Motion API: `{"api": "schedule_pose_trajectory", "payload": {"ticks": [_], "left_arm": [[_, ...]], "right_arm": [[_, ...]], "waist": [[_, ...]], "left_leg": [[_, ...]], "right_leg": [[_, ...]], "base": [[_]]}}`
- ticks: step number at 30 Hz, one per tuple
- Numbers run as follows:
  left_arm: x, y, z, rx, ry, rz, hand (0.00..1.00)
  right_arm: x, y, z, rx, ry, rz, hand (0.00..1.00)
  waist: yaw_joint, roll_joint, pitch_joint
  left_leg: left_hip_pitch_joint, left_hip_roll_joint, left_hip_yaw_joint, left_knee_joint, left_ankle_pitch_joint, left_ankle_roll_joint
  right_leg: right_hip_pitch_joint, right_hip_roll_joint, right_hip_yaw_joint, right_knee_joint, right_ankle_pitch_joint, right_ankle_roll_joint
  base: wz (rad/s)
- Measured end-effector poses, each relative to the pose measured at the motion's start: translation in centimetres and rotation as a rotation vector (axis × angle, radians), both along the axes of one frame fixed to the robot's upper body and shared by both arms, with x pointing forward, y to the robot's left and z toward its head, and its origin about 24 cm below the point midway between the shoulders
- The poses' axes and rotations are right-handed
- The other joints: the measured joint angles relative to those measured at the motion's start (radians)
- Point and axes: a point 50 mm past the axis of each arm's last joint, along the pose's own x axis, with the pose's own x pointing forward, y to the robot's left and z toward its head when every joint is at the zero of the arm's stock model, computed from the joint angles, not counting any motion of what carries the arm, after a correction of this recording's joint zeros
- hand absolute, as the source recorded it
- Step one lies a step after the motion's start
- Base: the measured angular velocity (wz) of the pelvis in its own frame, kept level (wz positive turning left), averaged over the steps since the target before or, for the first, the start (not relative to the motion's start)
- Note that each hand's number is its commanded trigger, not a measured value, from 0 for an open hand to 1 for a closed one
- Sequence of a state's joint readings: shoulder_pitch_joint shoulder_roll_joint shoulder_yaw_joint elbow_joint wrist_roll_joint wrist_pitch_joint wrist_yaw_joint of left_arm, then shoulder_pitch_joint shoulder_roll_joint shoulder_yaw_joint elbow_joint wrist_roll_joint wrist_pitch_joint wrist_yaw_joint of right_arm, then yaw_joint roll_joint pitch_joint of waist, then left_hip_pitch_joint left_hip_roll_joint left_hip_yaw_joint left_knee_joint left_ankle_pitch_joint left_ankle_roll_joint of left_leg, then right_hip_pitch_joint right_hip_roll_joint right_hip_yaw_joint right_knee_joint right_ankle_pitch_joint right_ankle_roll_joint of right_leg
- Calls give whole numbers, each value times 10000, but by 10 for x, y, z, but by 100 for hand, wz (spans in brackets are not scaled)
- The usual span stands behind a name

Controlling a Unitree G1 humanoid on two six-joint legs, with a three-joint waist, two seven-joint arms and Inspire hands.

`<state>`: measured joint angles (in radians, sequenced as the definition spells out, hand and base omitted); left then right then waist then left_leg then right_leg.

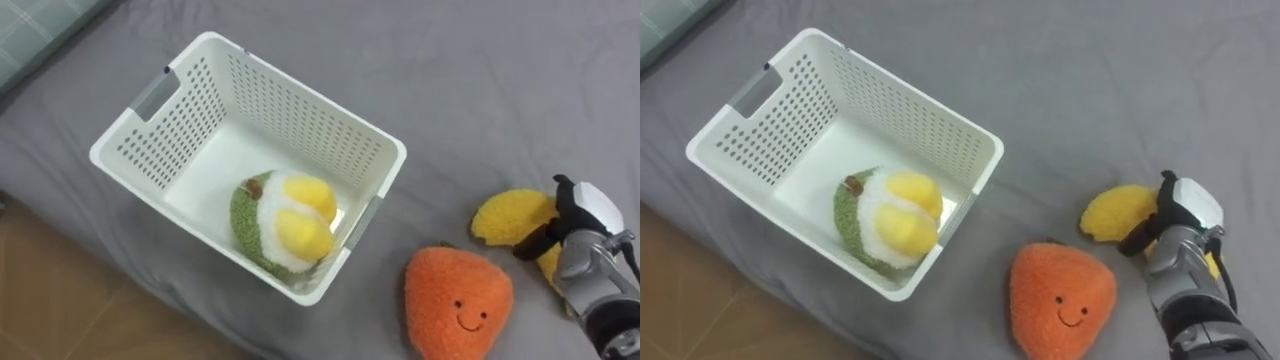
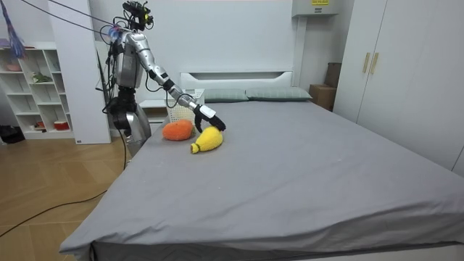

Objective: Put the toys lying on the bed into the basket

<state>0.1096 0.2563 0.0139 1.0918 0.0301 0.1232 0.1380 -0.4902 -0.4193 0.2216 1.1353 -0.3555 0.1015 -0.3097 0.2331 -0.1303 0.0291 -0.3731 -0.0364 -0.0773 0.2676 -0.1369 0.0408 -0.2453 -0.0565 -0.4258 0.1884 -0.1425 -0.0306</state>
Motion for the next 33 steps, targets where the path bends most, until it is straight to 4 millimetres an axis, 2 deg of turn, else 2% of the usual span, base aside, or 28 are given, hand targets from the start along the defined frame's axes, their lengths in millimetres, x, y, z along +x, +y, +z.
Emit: {"api": "schedule_pose_trajectory", "payload": {"ticks": [5, 12, 20, 24, 30, 33], "left_arm": [[5, -2, 0, -165, -85, -224, 0], [10, -4, 1, -269, -182, -442, 0], [16, -5, 1, -486, -504, -353, 0], [16, -6, 1, -592, -623, -124, 0], [12, -6, 0, -717, -598, 186, 0], [3, -6, -1, -742, -411, 233, 0]], "right_arm": [[-4, -5, -2, -453, 235, 8, 100], [-6, -13, 2, -1047, 269, 54, 100], [-7, -13, 1, -951, 368, 149, 100], [-12, -15, -4, -866, 635, 112, 100], [-22, -21, -10, -829, 1020, 72, 100], [-21, -18, -9, -772, 948, 394, 100]], "waist": [[229, 96, 81], [229, 98, 89], [212, 136, 68], [184, 225, 46], [52, 300, 1], [-84, 282, -30]], "left_leg": [[-50, -18, -112, -10, 11, -10], [-210, -36, -116, 0, 18, -1], [-163, -42, -63, 14, 21, 2], [22, -66, -67, 5, 30, 13], [493, -83, -31, -173, 72, 43], [812, -76, 149, -394, 154, 49]], "right_leg": [[-16, -10, -159, -5, -1, 0], [-169, -18, -167, -14, 0, 0], [-131, -20, -119, -40, 0, 0], [62, -43, -116, -56, -1, 1], [467, -38, -90, -46, -1, 4], [624, -38, 13, -27, -1, 5]], "base": [[6], [1], [-1], [0], [0], [-13]]}}
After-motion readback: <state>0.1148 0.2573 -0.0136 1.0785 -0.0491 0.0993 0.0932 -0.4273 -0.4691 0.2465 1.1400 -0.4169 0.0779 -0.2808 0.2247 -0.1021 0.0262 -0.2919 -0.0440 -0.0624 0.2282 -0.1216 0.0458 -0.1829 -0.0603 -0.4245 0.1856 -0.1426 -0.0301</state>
